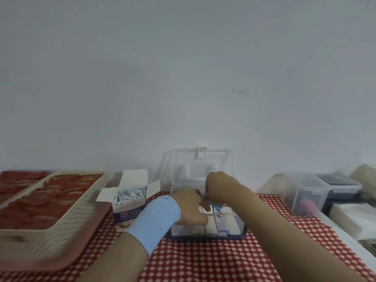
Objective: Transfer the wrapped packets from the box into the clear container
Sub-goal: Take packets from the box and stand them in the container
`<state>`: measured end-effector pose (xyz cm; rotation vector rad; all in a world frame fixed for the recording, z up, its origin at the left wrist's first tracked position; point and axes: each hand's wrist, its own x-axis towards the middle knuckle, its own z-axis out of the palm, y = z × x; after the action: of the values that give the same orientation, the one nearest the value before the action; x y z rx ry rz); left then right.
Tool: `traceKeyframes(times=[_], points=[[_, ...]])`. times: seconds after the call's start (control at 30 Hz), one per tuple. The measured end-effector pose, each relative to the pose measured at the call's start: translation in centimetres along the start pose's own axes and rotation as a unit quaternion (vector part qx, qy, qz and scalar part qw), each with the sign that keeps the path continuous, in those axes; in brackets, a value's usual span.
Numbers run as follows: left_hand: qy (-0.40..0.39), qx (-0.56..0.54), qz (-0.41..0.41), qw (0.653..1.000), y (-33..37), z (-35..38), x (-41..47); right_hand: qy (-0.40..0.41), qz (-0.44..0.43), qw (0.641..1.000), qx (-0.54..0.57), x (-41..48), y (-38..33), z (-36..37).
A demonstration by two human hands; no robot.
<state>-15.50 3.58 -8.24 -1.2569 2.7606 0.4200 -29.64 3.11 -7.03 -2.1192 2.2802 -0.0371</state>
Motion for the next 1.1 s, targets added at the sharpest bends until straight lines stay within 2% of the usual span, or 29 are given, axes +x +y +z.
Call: traceKeyframes(times=[0.1, 0.17, 0.27, 0.37, 0.53, 0.87, 1.1], points=[[0.075, -0.043, 0.029, 0.996, -1.2, -2.2, -2.1, 0.045, -0.007, 0.998, 0.046, 0.0, -1.4, -1.9], [0.154, -0.093, 0.017, 0.984, -2.8, -3.5, -3.6, 0.087, -0.029, 0.993, 0.081, -0.3, -2.9, -3.0], [0.261, -0.148, -0.034, 0.953, -6.6, -4.6, -5.5, 0.122, -0.082, 0.982, 0.117, -0.7, -6.1, -4.0], [0.316, -0.16, -0.11, 0.929, -11.1, -4.6, -6.9, 0.114, -0.128, 0.975, 0.143, -0.6, -9.3, -4.0], [0.299, -0.154, -0.176, 0.925, -15.6, -3.0, -8.4, 0.089, -0.153, 0.974, 0.141, 0.6, -13.0, -2.6], [0.314, -0.195, -0.144, 0.918, -17.9, -0.8, -8.7, 0.06, -0.135, 0.988, 0.036, 2.6, -17.2, 0.0], [0.33, -0.196, -0.134, 0.914, -18.3, -0.5, -8.4, 0.056, -0.144, 0.988, 0.014, 3.3, -18.3, 0.4]])
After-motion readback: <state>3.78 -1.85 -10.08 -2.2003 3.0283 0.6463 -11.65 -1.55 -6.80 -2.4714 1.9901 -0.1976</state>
